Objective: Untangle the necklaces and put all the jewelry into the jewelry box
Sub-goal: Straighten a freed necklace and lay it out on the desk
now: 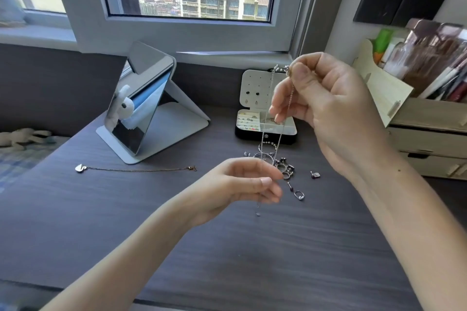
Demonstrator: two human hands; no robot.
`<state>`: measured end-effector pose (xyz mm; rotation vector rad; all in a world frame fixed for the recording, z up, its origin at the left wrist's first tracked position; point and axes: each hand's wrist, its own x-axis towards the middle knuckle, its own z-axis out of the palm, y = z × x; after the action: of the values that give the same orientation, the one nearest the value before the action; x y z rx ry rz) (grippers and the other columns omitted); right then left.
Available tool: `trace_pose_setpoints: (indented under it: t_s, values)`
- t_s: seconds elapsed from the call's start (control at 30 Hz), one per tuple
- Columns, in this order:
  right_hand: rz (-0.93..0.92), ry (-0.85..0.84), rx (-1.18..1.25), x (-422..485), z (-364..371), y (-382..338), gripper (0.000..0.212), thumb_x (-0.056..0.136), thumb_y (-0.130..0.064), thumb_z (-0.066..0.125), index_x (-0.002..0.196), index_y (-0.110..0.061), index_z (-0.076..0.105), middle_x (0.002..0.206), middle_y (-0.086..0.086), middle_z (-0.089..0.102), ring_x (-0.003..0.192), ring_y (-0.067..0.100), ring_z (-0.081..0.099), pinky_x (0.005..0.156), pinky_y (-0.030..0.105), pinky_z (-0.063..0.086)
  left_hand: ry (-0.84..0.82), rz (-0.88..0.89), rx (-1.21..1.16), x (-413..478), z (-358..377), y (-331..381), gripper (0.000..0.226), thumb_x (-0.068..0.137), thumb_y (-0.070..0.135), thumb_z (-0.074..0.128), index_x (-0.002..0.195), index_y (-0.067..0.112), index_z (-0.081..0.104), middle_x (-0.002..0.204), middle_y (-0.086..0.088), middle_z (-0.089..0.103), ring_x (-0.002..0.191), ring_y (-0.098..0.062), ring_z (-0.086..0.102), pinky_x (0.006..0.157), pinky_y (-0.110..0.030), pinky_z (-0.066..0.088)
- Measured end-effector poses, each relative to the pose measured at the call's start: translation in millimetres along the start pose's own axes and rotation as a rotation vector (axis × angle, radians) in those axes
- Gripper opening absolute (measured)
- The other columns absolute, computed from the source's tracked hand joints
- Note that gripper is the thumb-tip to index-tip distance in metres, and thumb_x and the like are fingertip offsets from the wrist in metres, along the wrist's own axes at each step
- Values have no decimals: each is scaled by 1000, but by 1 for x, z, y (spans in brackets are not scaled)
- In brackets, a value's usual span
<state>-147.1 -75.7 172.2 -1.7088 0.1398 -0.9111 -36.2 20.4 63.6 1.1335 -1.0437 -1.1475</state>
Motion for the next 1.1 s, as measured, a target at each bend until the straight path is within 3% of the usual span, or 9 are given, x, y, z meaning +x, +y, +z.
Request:
trace_pose_setpoints:
  t_s: [0.23,0.43,0.53,0.63,0.77,0.93,1.03,1.1]
  values:
    - [100,100,255,9,-9,5,15,95,-1,47,92,-8,60,61,-1,63,60,15,60,60,25,51,133,-42,-12,-28,-25,-8,16,83,19,58,84,11,72,61,-4,57,57,-13,51,59,-21,46]
    - [363,101,382,2,0,46,18,91,0,49,100,-8,62,68,5,69,70,18,68,70,29,57,446,-138,88,-84,-75,-11,16,73,27,69,77,13,74,62,-7,57,58,-14,49,53,-18,40]
    - [452,71,468,1,15,65,18,91,-1,50,105,-7,59,72,7,70,74,20,69,71,30,57,525,-176,240,-109,-97,-6,40,57,45,82,78,13,74,69,-11,67,63,-17,59,58,-20,49]
    - [494,30,507,1,35,78,17,91,-2,51,106,-5,59,76,10,71,79,22,70,73,31,58,548,-265,432,-122,-111,-1,17,82,24,73,76,8,70,71,-9,70,66,-16,60,58,-18,45]
    - [580,-18,331,-3,60,99,18,91,2,53,108,0,59,83,14,72,80,23,70,72,31,59,725,-358,649,-140,-139,4,13,89,17,64,79,10,69,64,1,67,57,-7,54,57,-23,39]
    - [791,-71,107,-16,97,127,6,89,4,56,86,-1,59,72,16,67,54,17,65,51,25,56,875,-434,764,-152,-174,19,15,88,15,64,79,5,70,65,-2,63,56,-12,49,53,-21,37]
    - [778,-84,-122,-20,114,142,16,91,-1,53,76,-6,56,61,11,64,41,12,56,35,18,42,874,-534,808,-147,-188,19,16,88,13,64,73,6,67,62,-4,61,54,-13,51,48,-17,40]
    - [716,-110,-323,-19,120,149,22,91,-8,53,69,-8,59,53,7,64,39,14,52,33,18,33,870,-592,838,-143,-194,18,20,87,11,63,68,7,66,59,-3,61,52,-14,51,46,-18,40]
